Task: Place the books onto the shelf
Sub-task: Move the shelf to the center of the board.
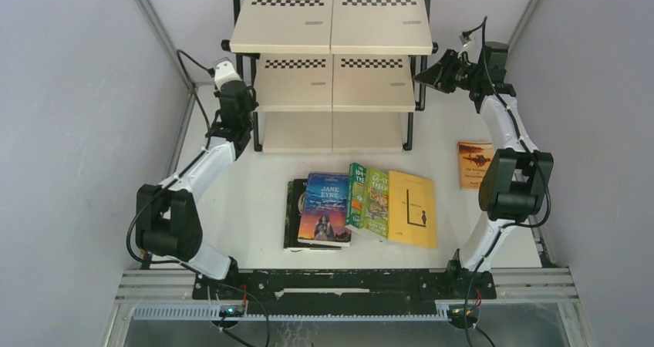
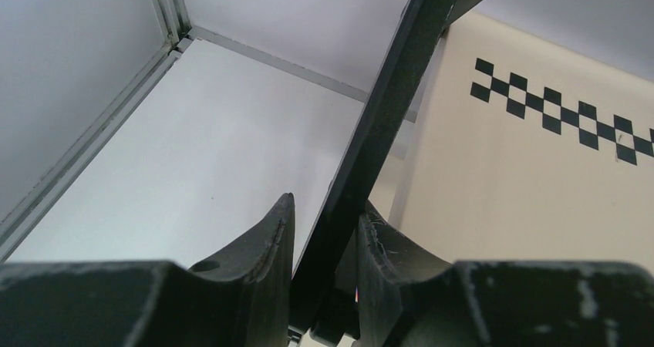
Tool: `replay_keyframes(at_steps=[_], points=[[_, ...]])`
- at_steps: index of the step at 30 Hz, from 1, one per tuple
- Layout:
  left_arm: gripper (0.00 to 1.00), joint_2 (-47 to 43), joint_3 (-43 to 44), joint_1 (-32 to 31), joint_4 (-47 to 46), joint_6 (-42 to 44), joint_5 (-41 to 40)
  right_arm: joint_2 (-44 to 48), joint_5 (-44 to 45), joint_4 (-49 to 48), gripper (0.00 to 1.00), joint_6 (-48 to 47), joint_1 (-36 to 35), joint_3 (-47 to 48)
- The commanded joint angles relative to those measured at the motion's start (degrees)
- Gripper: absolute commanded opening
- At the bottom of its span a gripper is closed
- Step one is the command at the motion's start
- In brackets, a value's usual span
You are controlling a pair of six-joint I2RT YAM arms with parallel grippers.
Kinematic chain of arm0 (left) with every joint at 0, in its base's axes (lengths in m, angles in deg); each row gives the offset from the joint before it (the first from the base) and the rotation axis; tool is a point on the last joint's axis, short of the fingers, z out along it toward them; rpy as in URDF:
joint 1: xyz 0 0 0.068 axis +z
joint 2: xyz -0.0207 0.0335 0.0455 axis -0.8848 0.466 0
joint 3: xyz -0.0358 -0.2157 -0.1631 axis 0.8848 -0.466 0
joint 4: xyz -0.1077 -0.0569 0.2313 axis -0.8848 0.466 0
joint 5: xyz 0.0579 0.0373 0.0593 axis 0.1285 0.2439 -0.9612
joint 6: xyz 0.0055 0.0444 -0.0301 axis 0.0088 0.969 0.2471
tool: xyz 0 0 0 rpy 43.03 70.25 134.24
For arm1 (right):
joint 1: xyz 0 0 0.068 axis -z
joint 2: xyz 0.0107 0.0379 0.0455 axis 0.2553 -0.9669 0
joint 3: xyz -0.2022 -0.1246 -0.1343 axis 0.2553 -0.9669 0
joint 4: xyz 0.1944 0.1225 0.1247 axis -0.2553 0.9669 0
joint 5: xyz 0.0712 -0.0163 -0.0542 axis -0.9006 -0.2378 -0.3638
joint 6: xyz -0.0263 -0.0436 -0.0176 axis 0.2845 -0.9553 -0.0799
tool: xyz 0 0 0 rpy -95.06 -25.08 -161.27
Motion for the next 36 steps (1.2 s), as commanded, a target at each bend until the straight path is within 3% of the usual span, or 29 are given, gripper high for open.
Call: replay_keyframes(at_steps=[1,16,22,25,28,32,36], points=[[0.16,-2.24,-1.82,-0.67,-2.23,-5.67,0.83,5.08,-2.01,4.91,0.22,8.26,-0.76,-1.32],[0.16,-0.59,-3.72,-5.16,-1.36,-7.46,1.92,5.27,-0.72,0.95,0.24,11.14,1.8,-2.03],[0.2,0.17,-2.95,-5.44,-0.18,-7.83,1.78,4.43,-0.34,0.43,0.32,11.6,1.81,-1.5],[0.29,-0.08,-2.87,-5.48,0.68,-8.02,0.7,4.19,-0.26,0.52,0.39,11.66,1.72,-1.43],[0.48,-0.37,-2.81,-5.48,1.59,-7.95,0.1,4.03,0.01,0.6,0.5,11.7,1.48,-1.25],[0.67,-1.23,-3.2,-5.48,2.88,-8.29,-1.98,4.43,0.17,1.14,0.55,11.16,1.15,-1.07],[0.76,-2.11,-3.27,-5.36,3.29,-7.56,-3.1,4.96,1.02,2.39,0.57,9.97,0.84,-1.14]])
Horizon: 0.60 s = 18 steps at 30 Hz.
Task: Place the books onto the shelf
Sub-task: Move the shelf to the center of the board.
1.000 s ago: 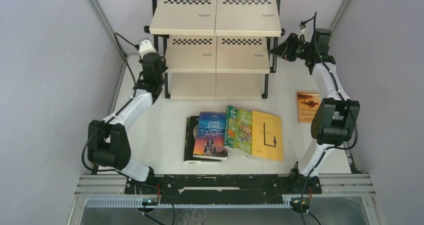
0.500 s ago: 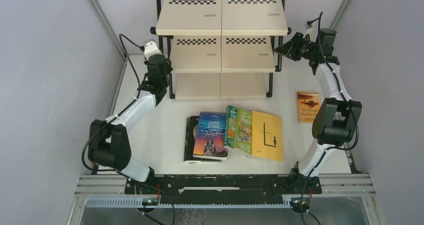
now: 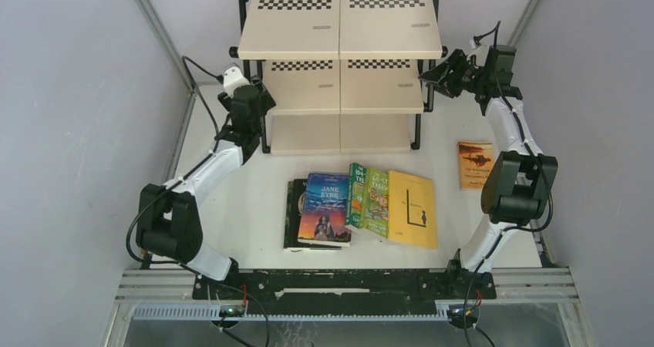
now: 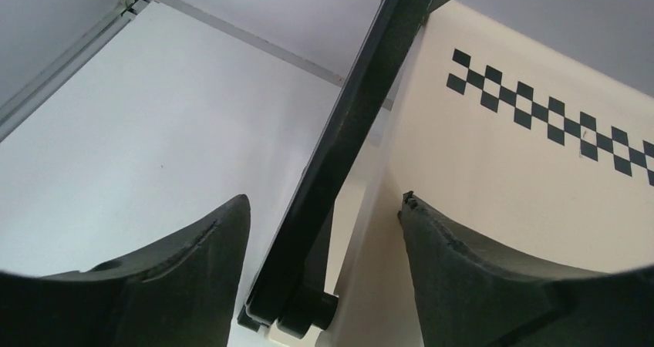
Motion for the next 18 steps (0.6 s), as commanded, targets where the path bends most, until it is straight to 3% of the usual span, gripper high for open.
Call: replay_keyframes(at_steps=[1,13,18], points=[[0.78,-1.77,-1.55,-0.78,3.06,-0.31,-0.95,3.06,-0.62,1.85,0.57,1.18,-1.36,1.18],[0.87,-6.92,-1.26,-0.7,9.47,0.04,-5.56,8.43,5.55,5.97,0.59,-1.62,-1.78,-1.29],[0.98,-12.55,-2.97,-0.74,14.35,-1.86,-6.04,13.55,13.62,9.46,0.6,-4.04,-3.0,-4.32]])
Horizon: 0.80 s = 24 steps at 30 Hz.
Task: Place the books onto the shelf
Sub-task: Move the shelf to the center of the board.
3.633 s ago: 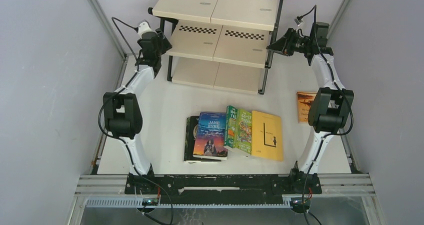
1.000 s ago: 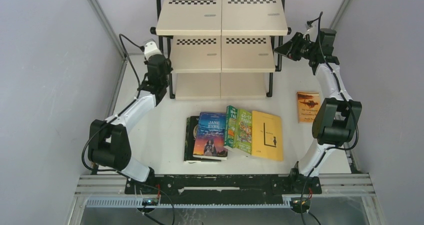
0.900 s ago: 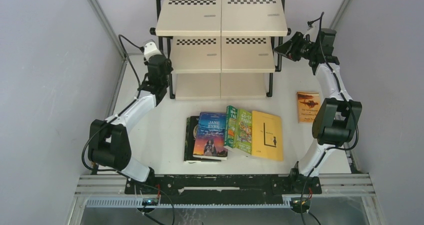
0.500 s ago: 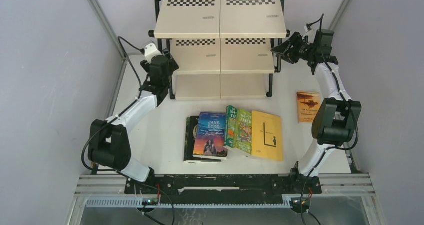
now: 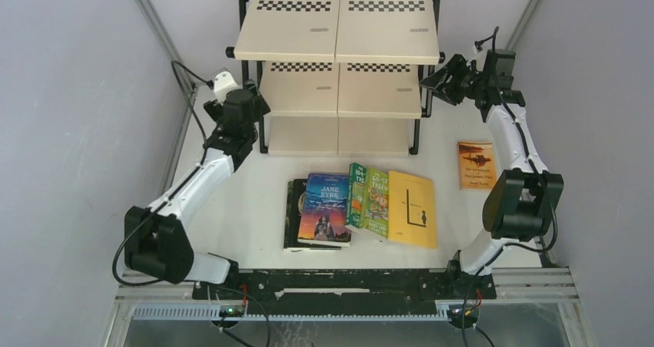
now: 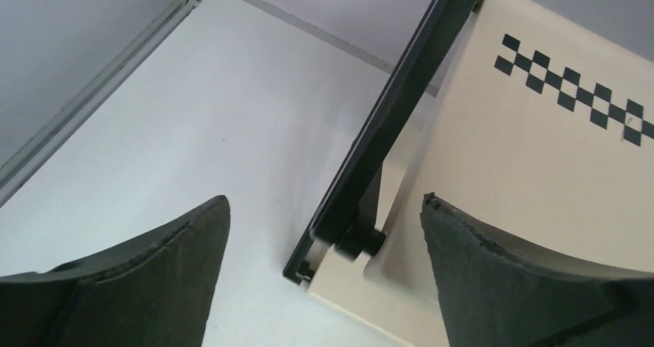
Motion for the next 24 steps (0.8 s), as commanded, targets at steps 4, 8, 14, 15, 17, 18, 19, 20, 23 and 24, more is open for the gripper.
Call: replay_keyframes(at_steps=[4,8,14,15,17,18,19,20,23,24], points=[[1.0,-10.28,-1.76,-0.33,9.62,-3.09,0.68,12.81,9.52,3.12,0.61,-1.61,-1.62,-5.2],[1.0,-13.07,-1.68,-0.41,11.71,-2.61,4.38,16.12,13.59,4.68,0.62,-1.38,-1.32,-6.93],[0.98,-17.78,-5.28,-0.43,13.63,-4.45,5.69,19.57,14.94,5.11,0.62,-0.2,-1.6,-8.8],[0.97,-19.12,-6.3,-0.43,13.8,-4.63,6.04,20.68,15.4,5.41,0.62,-0.23,-1.77,-9.1],[0.96,-20.96,-7.37,-0.46,14.42,-5.19,6.42,22.21,16.94,7.17,0.62,-0.62,-2.35,-9.52],[0.94,-21.66,-7.79,-0.42,14.88,-5.41,6.81,22.99,18.22,8.0,0.62,-1.14,-2.85,-9.71],[0.93,-22.29,-8.08,-0.41,15.28,-5.47,7.11,23.76,19.78,8.49,0.6,-1.77,-3.6,-10.0],[0.92,-22.78,-8.34,-0.48,15.61,-5.61,7.49,24.61,21.59,8.34,0.58,-2.42,-4.6,-10.8],[0.89,-23.91,-9.47,-0.41,15.75,-5.8,8.4,26.48,27.72,5.74,0.38,-3.68,-8.04,-14.21],[0.88,-24.16,-9.89,-0.46,15.75,-5.77,8.43,26.44,29.75,4.69,0.27,-4.2,-10.03,-15.17]])
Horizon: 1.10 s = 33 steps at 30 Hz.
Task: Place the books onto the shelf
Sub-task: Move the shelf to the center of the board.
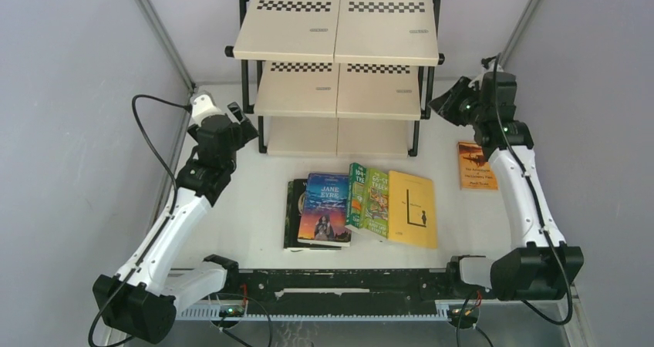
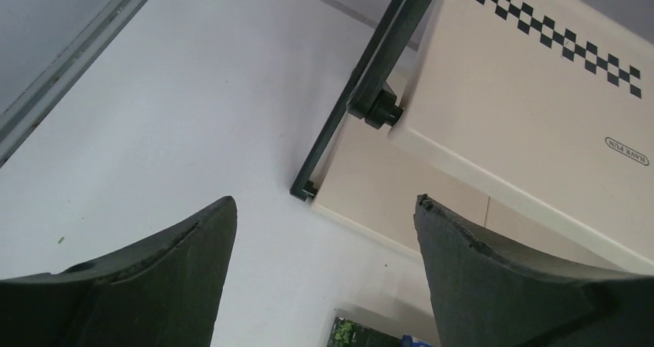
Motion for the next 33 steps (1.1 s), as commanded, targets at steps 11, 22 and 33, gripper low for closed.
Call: replay_keyframes(at_steps=[11,22,33], points=[[0.87,-1.88,-0.81,-0.43,-0.18,0.04,1.48,-5.56,16.58,-7.34,0.0,-1.93,-10.15,-3.41],[0.86,0.48,0.75,-0.47,-1.8,-0.38,1.33,-7.3,15.63,-9.43,0.0,-1.78,-10.86,-3.39],[0.86,1.66,2.01,-0.48,-3.0,-0.14,1.93,0.87,16.36,-6.51,0.0,-1.1,-14.1,-2.18]])
